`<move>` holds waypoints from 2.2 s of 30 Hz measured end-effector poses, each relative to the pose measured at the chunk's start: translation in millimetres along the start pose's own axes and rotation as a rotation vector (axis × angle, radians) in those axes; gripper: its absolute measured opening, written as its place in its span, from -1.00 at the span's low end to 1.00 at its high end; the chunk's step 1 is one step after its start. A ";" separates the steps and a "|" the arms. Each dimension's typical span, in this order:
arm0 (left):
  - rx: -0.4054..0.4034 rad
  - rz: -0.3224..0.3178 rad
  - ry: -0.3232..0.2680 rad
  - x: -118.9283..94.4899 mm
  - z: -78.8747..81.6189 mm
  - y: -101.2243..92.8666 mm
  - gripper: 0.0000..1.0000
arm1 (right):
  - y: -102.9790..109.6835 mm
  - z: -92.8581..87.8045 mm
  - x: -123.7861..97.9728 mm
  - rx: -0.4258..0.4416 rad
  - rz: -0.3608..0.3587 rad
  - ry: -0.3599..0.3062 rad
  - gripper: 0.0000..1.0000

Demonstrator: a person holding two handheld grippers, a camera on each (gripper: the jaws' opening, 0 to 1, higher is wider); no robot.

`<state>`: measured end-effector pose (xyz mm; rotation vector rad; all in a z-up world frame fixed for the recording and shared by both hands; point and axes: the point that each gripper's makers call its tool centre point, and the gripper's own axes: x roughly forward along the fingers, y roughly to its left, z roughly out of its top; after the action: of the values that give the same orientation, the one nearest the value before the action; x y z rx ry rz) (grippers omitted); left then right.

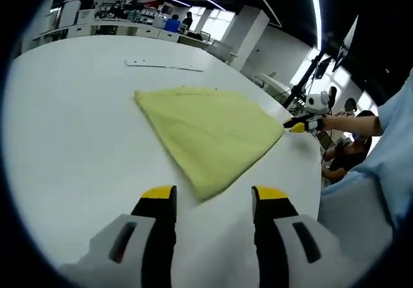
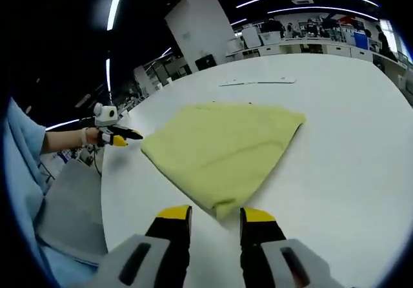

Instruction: Fold the garment on the visible template until the final outline fits inside the template.

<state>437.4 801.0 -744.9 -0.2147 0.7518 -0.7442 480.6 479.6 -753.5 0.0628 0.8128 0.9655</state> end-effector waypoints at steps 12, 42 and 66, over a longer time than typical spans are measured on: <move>-0.043 0.010 0.010 7.7 -4.6 6.1 -0.57 | -5.8 -6.8 1.6 0.017 -0.021 0.004 -0.74; -0.153 0.039 -0.023 1.0 1.5 14.3 -1.00 | 3.0 -6.6 -18.7 -0.055 0.001 0.038 -1.00; -0.212 0.003 0.009 -13.8 -42.2 -20.4 -1.00 | 32.8 -48.5 -42.4 -0.033 0.039 0.074 -1.00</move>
<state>390.7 798.9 -759.3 -0.4015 0.8395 -0.6626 413.5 452.8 -750.3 0.0143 0.8663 1.0225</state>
